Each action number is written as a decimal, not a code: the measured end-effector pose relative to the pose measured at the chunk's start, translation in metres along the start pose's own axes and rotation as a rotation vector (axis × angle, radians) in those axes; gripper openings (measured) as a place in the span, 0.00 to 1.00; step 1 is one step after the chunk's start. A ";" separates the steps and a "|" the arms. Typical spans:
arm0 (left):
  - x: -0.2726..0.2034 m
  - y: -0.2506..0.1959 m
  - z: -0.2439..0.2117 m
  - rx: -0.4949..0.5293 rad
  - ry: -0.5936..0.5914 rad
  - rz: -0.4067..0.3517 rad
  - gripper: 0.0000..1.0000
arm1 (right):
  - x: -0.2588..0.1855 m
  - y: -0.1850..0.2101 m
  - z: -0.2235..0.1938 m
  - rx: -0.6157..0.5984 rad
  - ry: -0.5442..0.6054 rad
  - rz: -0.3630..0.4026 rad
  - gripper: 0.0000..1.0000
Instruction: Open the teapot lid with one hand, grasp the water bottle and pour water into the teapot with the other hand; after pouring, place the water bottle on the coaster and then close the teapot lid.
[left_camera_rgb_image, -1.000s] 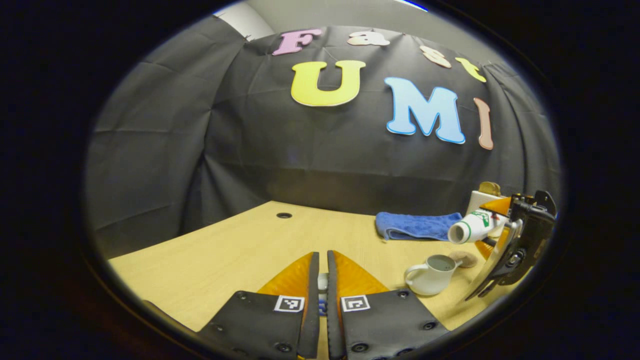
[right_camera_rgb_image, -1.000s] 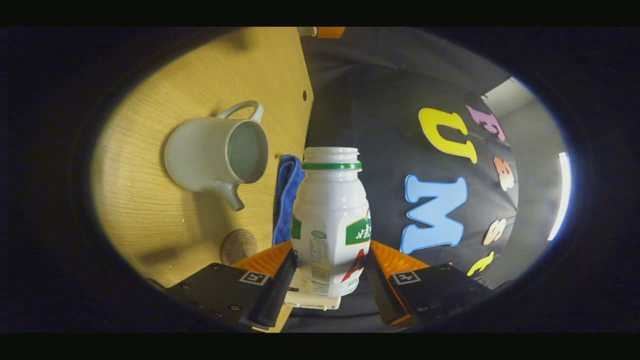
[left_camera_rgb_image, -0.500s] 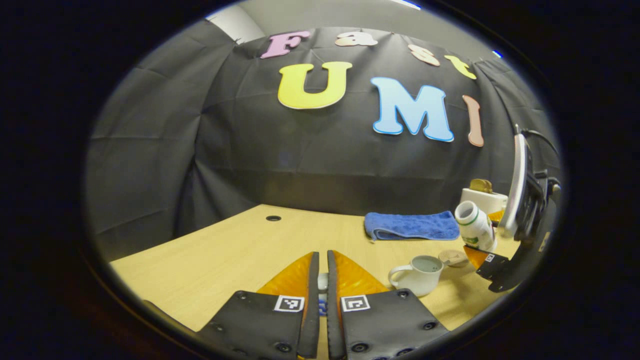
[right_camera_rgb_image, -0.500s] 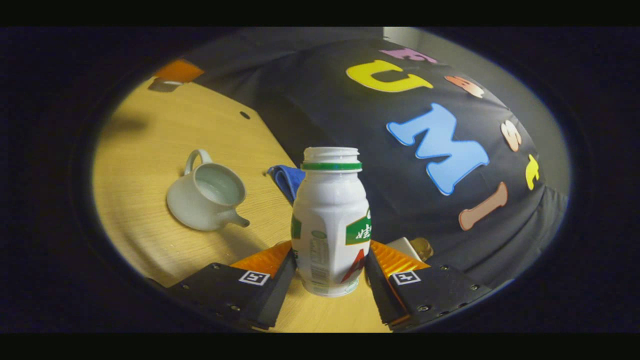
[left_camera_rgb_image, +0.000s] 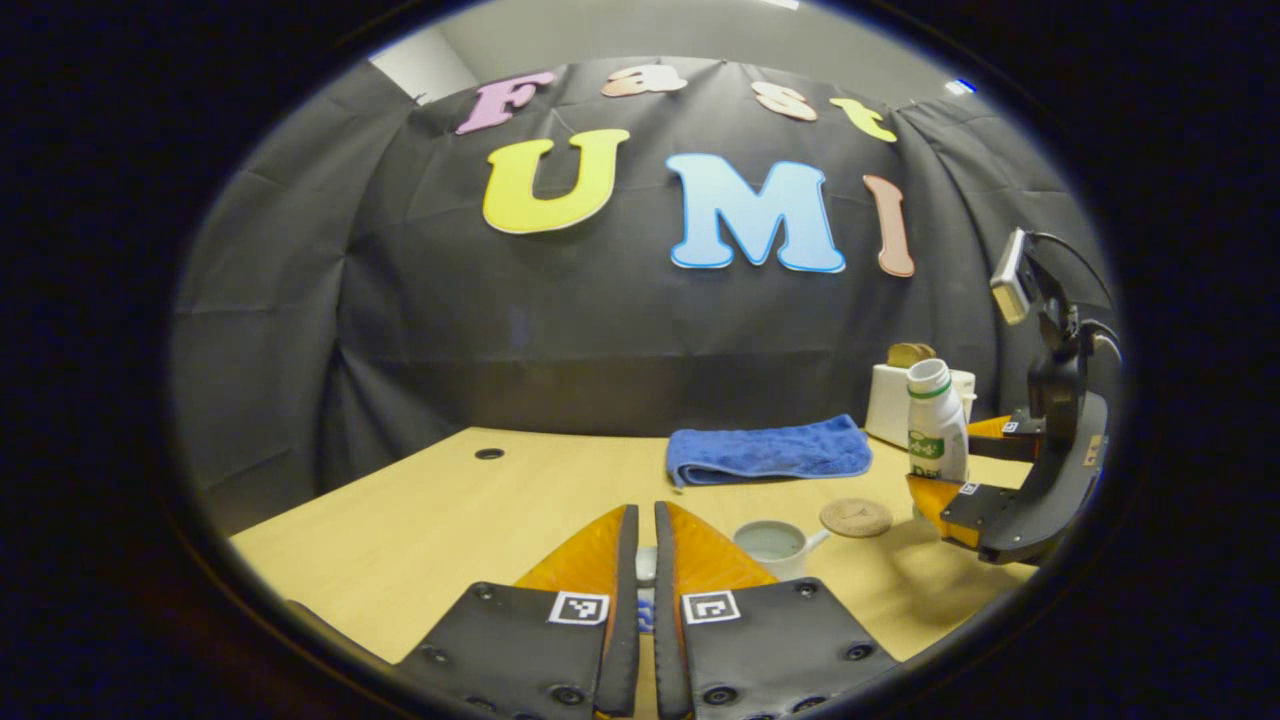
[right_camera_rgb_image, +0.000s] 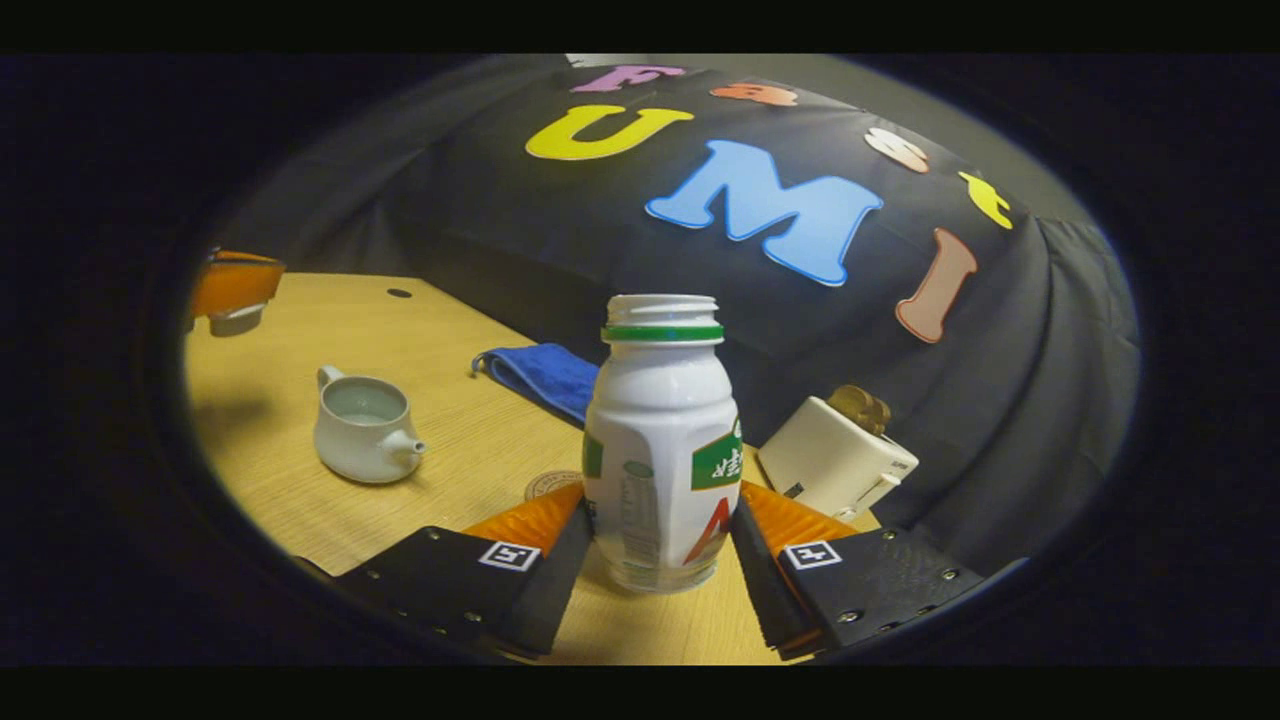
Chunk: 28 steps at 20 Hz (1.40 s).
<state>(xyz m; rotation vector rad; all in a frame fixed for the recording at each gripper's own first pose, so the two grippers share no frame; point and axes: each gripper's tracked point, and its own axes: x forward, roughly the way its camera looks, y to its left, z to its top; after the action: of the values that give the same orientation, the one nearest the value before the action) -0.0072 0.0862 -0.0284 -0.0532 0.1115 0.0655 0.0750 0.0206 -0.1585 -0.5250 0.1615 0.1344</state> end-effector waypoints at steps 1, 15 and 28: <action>0.007 -0.010 0.000 -0.003 0.005 -0.018 0.13 | -0.001 -0.002 -0.003 0.037 0.001 0.005 0.74; 0.074 -0.066 -0.011 0.078 0.028 -0.066 0.13 | -0.017 -0.023 -0.011 0.170 -0.017 0.028 0.74; 0.084 -0.075 -0.033 0.056 0.068 -0.079 0.14 | -0.016 -0.019 -0.015 0.180 -0.002 0.050 0.74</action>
<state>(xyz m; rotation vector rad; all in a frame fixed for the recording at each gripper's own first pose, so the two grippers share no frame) 0.0776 0.0149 -0.0672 -0.0042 0.1789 -0.0185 0.0607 -0.0048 -0.1589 -0.3420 0.1827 0.1677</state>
